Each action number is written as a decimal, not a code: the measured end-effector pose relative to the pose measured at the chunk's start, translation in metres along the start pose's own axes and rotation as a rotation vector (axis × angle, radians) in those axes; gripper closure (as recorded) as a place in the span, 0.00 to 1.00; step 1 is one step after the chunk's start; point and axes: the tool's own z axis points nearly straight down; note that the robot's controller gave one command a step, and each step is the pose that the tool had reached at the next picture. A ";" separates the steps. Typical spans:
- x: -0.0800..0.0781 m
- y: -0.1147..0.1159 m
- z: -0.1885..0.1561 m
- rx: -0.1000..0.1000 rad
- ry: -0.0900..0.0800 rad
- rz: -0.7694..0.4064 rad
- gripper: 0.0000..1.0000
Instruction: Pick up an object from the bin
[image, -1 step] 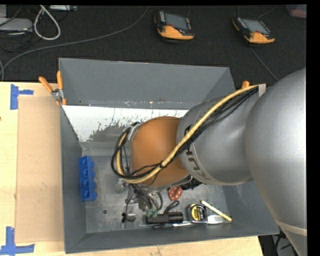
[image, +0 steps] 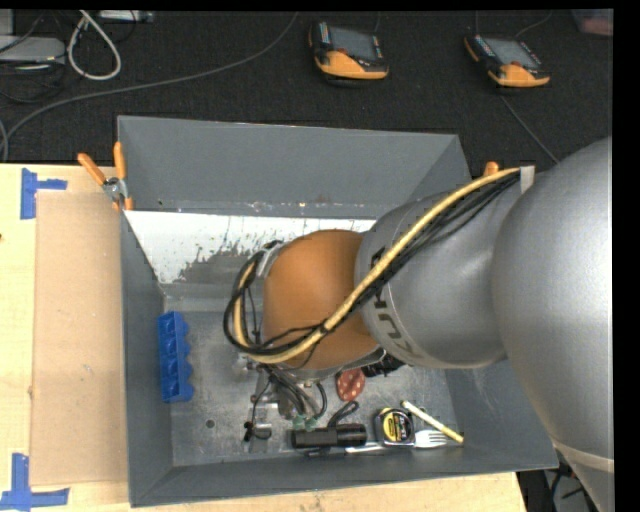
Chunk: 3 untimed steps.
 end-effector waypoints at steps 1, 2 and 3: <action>-0.002 -0.056 0.048 0.000 0.001 -0.139 0.00; -0.017 -0.083 0.028 -0.001 0.000 -0.431 0.00; -0.082 -0.137 0.039 0.002 0.000 -0.515 0.00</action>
Offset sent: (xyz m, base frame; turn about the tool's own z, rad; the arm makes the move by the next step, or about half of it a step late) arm 0.0246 -0.0913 -0.0077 -0.4946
